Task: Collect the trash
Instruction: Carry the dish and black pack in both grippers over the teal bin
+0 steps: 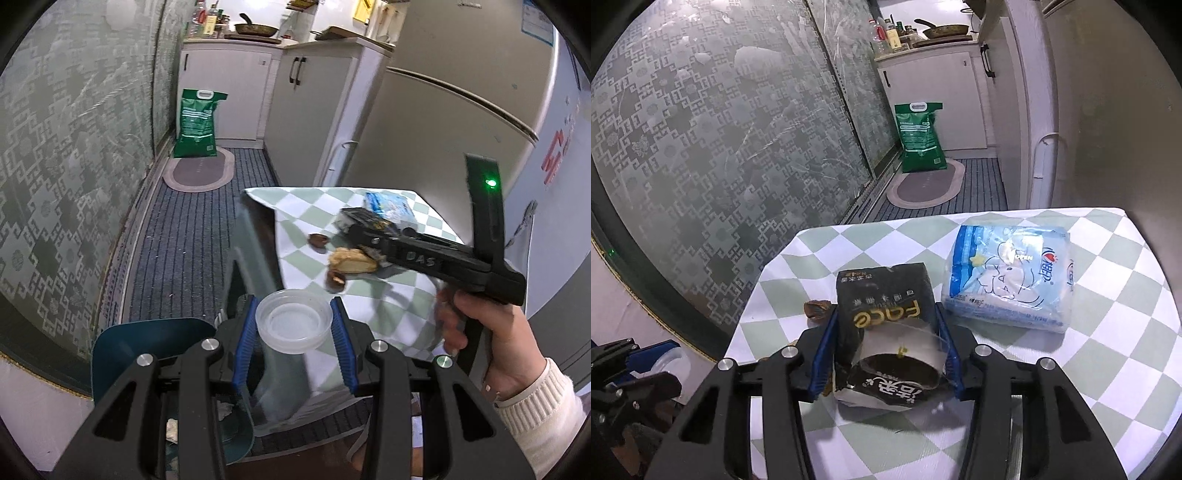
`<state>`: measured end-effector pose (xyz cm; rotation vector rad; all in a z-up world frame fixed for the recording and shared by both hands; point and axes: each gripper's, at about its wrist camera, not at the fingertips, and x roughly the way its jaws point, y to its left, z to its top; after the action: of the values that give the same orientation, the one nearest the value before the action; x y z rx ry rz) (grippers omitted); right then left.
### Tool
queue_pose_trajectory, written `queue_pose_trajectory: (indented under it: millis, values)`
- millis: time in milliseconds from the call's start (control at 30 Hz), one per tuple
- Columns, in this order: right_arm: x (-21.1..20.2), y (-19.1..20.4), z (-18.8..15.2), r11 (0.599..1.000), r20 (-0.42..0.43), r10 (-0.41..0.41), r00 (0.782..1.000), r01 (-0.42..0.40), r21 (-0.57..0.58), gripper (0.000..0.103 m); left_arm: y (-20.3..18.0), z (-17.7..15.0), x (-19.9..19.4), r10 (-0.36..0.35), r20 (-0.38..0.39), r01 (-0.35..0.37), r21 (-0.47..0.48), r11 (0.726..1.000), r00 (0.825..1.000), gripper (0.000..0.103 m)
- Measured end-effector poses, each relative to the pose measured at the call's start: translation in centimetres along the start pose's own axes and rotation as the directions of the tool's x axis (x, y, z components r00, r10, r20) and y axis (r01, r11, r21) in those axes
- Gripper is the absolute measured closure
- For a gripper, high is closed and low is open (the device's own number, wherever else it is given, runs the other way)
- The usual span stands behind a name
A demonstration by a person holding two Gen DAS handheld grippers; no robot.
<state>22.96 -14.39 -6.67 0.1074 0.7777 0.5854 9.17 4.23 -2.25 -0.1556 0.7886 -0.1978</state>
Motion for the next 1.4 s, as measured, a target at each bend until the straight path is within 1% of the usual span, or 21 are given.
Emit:
queue_pose_trajectory:
  millis: [167, 333, 633, 800, 933, 1167, 1400]
  values:
    - [-1.0, 0.5, 1.0, 1.000, 0.025, 0.008, 1.000, -0.008, -0.003, 0.053, 1.5, -0.2, -0.5, 0.016, 0.003, -0.016, -0.017, 1.000, 1.000, 0.061]
    - [-1.6, 2.1, 1.8, 0.999, 0.043, 0.031, 0.999, -0.030, -0.020, 0.053, 2.7, -0.5, -0.4, 0.041, -0.002, -0.041, -0.031, 0.999, 0.999, 0.061]
    - [-2.0, 7.0, 2.8, 0.990, 0.045, 0.105, 0.993, -0.101, -0.096, 0.053, 6.7, -2.8, 1.0, 0.109, -0.065, -0.113, -0.062, 0.992, 0.992, 0.061]
    - [-1.8, 9.8, 2.9, 0.979, 0.024, 0.149, 0.989, -0.144, -0.141, 0.053, 8.8, -4.4, 1.8, 0.137, -0.108, -0.145, -0.073, 0.987, 0.985, 0.061]
    - [-1.2, 11.6, 2.5, 0.973, -0.002, 0.180, 0.984, -0.179, -0.148, 0.053, 10.6, -5.7, 2.4, 0.158, -0.142, -0.171, -0.087, 0.981, 0.977, 0.061]
    - [0.8, 15.0, 1.4, 0.956, -0.063, 0.215, 0.974, -0.223, -0.188, 0.053, 12.4, -7.9, 3.1, 0.150, -0.197, -0.174, -0.109, 0.979, 0.969, 0.061]
    - [2.9, 17.3, 0.5, 0.946, -0.124, 0.227, 0.966, -0.249, -0.209, 0.053, 14.6, -10.3, 4.6, 0.146, -0.279, -0.190, -0.140, 0.972, 0.949, 0.061]
